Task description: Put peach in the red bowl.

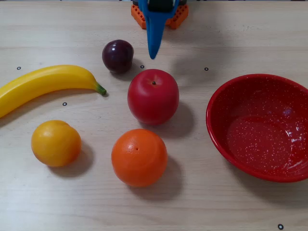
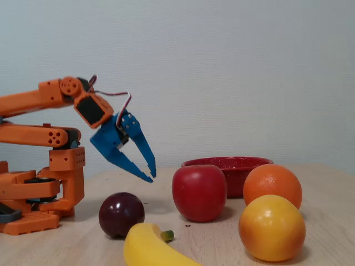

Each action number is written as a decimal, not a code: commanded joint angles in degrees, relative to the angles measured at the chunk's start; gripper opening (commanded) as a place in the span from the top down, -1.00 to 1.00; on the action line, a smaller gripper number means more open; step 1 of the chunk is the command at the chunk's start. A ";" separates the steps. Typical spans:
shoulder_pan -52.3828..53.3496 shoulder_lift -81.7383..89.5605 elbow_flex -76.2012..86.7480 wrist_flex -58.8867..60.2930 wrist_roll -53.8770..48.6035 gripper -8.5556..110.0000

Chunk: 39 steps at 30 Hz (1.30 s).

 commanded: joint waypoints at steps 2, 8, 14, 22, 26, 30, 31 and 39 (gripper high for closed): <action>1.76 -1.93 -10.55 3.69 -3.16 0.86; 4.31 -8.53 -21.88 11.07 -4.92 0.86; 8.53 -18.37 -34.54 15.47 -7.38 0.86; 15.56 -33.93 -52.12 19.60 -10.72 0.86; 19.25 -43.42 -61.08 22.59 -10.99 0.86; 22.50 -54.40 -71.81 26.19 -10.99 0.86; 23.20 -57.04 -74.62 27.07 -10.99 0.86; 26.28 -71.63 -90.70 29.62 -11.07 0.77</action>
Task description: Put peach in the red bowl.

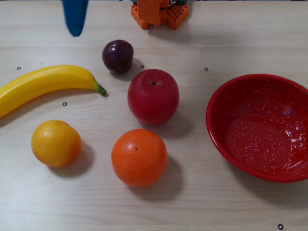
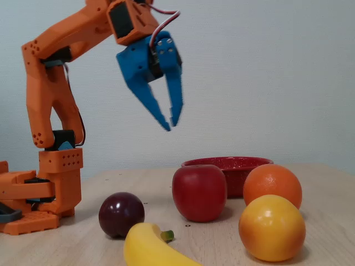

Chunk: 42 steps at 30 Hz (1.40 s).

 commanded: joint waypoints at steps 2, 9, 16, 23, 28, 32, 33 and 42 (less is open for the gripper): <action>1.49 -1.85 -9.84 2.64 -2.02 0.73; 1.49 -13.18 -20.65 7.21 -2.99 0.56; 1.67 -26.89 -33.49 9.32 -6.33 0.35; 2.20 -37.18 -43.51 10.37 -13.89 0.14; 2.37 -41.04 -48.34 13.89 -18.11 0.10; 2.55 -43.15 -50.98 15.73 -20.65 0.06; 2.72 -43.59 -51.50 15.73 -21.27 0.05; 4.92 -46.23 -53.44 15.73 -30.85 -0.03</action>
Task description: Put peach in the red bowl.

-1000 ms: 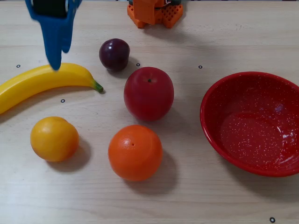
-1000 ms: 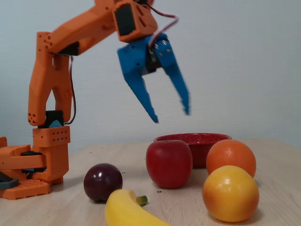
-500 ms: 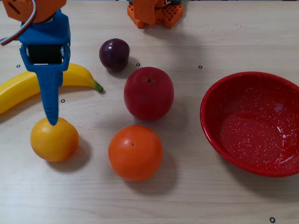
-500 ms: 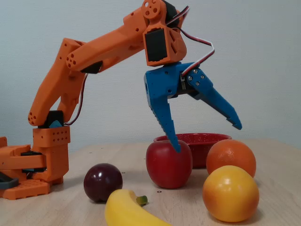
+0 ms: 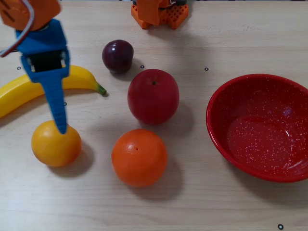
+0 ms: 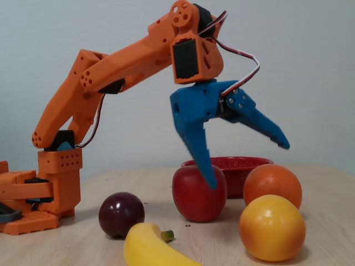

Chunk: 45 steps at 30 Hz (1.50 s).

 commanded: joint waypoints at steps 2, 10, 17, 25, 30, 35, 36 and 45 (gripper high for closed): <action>2.02 2.37 -5.71 2.81 -2.46 -0.03; 3.16 0.44 -6.33 2.72 -3.43 -0.03; 2.81 -1.85 -6.86 1.49 -4.75 -0.03; 2.81 -3.96 -7.47 -1.58 -6.33 -0.03; 2.72 -4.75 -6.94 -3.96 -6.94 -0.03; 2.46 -5.54 -6.50 -5.71 -7.56 -0.03; 2.46 -5.71 -6.42 -5.98 -7.65 -0.03; 2.37 -7.21 -4.75 -9.58 -9.05 -0.03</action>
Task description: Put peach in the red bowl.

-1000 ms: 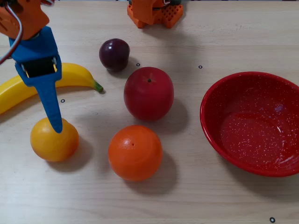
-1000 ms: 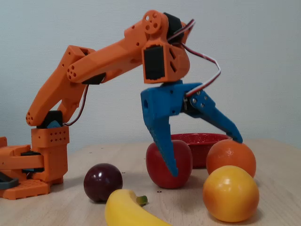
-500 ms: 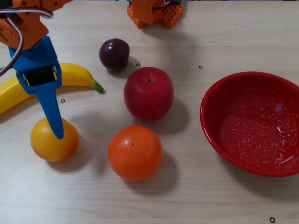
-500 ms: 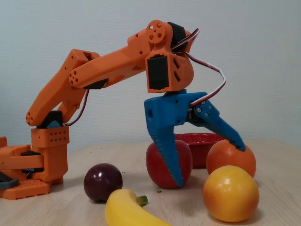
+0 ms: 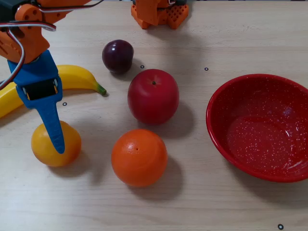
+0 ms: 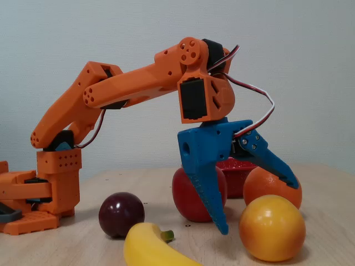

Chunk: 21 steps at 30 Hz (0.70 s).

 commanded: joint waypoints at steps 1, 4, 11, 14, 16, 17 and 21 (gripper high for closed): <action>0.44 3.25 -2.02 -1.58 -1.67 -0.03; 0.26 2.99 -1.67 -2.37 -2.02 -0.03; 0.09 2.46 -0.62 -4.13 -2.90 -0.03; 0.00 2.29 -0.44 -4.04 -3.08 -0.03; -0.09 2.29 -0.18 -4.04 -3.25 -0.03; -0.18 2.29 0.00 -3.96 -3.25 -0.03; -0.35 2.37 0.88 -4.04 -3.96 -0.03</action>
